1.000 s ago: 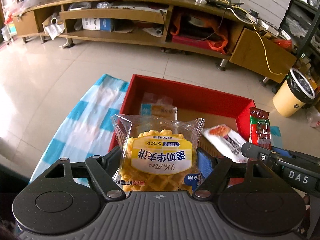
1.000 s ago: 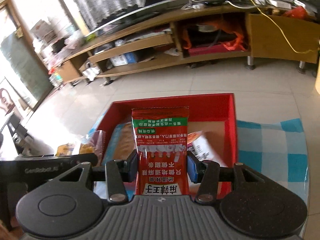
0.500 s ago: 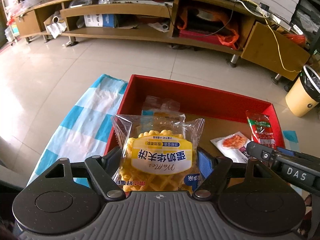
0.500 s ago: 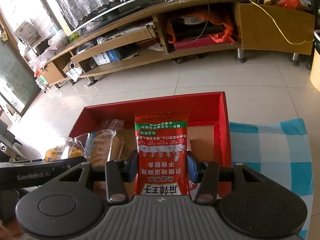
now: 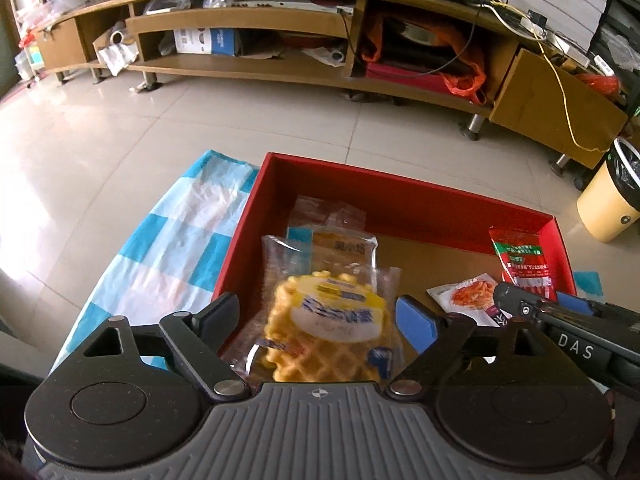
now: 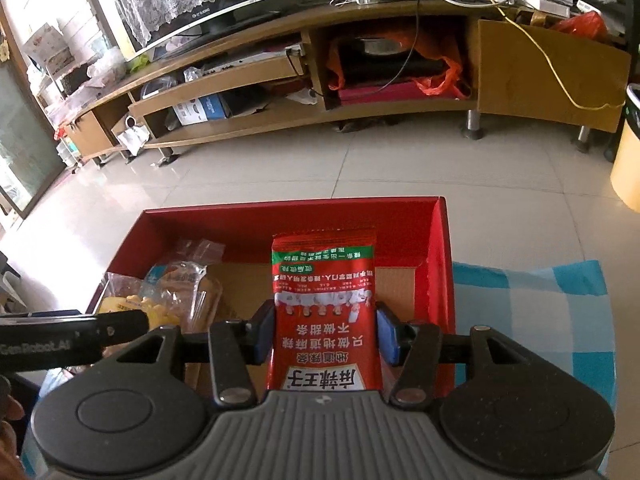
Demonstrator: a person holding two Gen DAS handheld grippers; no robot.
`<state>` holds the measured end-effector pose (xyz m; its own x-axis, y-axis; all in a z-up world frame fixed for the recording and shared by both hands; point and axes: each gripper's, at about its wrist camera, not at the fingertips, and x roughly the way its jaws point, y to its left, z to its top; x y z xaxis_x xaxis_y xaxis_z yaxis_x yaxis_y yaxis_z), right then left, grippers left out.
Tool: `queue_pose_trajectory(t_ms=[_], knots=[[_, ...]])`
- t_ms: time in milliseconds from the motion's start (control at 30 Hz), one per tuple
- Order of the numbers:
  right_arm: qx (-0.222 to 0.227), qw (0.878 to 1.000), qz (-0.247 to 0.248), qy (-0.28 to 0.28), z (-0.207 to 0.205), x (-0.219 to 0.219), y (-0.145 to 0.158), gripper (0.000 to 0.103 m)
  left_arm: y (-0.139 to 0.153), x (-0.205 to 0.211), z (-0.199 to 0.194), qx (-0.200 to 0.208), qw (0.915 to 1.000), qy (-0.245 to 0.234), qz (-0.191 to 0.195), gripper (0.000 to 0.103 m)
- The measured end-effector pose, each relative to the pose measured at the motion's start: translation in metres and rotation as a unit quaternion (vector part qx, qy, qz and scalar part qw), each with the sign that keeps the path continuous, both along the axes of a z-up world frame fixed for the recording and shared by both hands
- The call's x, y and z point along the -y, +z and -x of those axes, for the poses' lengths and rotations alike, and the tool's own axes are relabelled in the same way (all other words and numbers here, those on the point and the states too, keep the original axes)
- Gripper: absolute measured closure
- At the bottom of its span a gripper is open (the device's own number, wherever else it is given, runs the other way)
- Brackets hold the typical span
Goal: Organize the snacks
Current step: 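Lower and release the waffle bag from the left tool while the right tool releases the red packet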
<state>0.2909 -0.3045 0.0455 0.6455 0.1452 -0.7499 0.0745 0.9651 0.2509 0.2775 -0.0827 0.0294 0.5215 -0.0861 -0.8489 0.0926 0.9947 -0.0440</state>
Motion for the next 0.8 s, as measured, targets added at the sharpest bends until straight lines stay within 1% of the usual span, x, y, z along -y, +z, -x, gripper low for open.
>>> queue_pose_trajectory(t_ms=[233, 400, 567, 800], knots=[[0.015, 1.0, -0.009, -0.003, 0.0, 0.005, 0.009, 0.05, 0.007, -0.002, 0.002, 0.006, 0.9999, 0.002, 0.009, 0.007], [0.023, 1.0, -0.009, -0.011, 0.008, 0.007, 0.017, 0.048, 0.011, -0.003, 0.008, 0.008, 0.9999, 0.0, 0.015, 0.007], [0.021, 1.0, -0.017, -0.008, 0.018, 0.009, 0.021, 0.048, 0.012, -0.002, 0.018, 0.001, 0.9998, -0.008, 0.019, 0.007], [0.015, 1.0, -0.018, 0.002, 0.045, 0.002, 0.027, 0.047, 0.015, -0.006, 0.039, -0.002, 0.9997, -0.02, 0.016, 0.006]])
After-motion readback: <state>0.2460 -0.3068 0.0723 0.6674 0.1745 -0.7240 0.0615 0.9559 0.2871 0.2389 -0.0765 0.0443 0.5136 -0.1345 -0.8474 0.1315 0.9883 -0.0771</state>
